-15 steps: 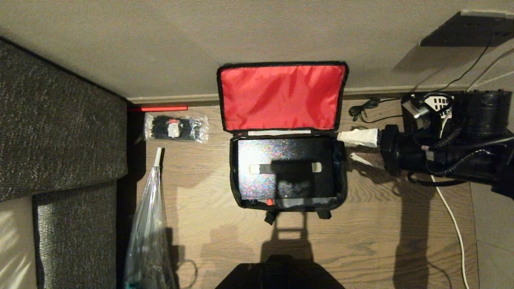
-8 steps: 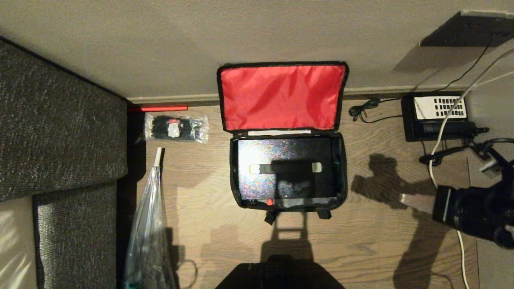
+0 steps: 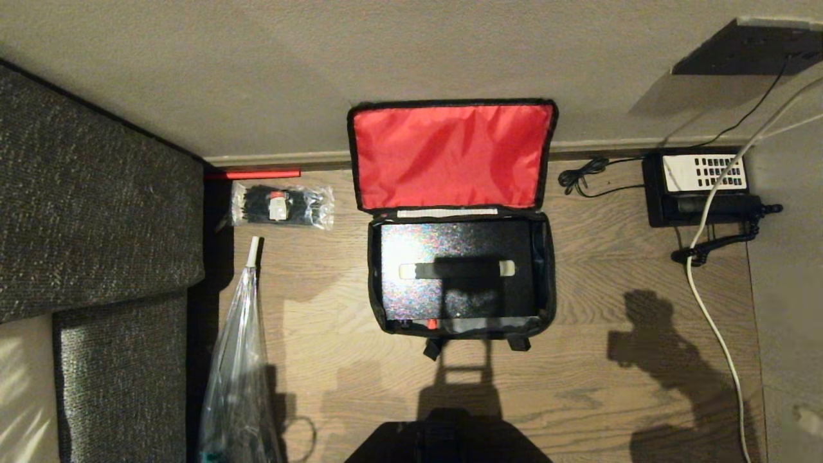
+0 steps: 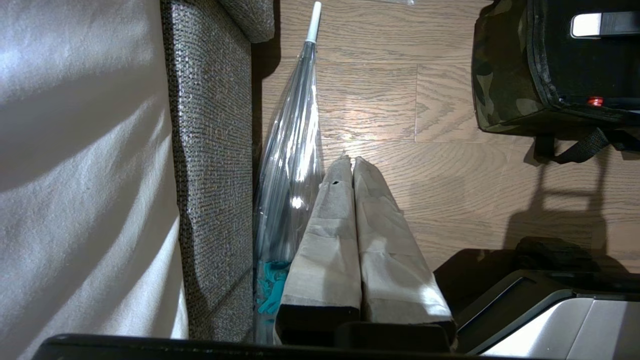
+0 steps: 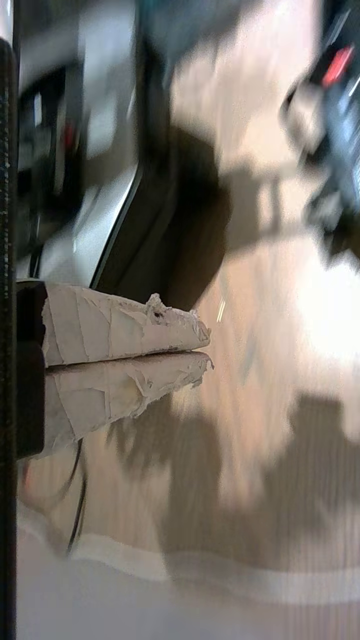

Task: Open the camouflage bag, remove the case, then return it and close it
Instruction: Grip the handle

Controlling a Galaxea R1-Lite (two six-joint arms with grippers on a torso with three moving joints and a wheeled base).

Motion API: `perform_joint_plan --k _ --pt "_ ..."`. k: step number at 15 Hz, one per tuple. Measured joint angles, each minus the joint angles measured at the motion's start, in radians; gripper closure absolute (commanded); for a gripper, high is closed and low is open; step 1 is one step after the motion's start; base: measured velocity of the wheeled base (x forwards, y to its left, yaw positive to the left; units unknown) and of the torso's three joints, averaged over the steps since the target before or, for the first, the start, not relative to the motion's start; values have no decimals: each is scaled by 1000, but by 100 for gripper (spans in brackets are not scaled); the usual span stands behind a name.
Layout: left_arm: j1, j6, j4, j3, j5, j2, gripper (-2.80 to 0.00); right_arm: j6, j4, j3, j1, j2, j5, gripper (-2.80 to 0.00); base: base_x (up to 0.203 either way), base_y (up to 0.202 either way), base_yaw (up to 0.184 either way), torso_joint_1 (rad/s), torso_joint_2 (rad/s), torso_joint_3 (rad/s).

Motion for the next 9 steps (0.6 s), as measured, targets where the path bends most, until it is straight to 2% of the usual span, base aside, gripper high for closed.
perform_joint_plan --k 3,5,7,9 --pt "0 0 0 0 0 0 0 -167 60 132 -101 -228 -14 0 0 0 0 0 0 0" --pt "0 0 0 0 0 0 0 -251 -29 258 -135 -326 -28 0 0 0 0 0 0 0" --pt "0 0 0 0 1 0 0 -270 -189 352 -149 -375 7 0 0 0 0 0 0 0" --pt "0 0 -1 0 0 0 0 -276 -242 394 -170 -442 106 0 0 0 0 0 0 0"
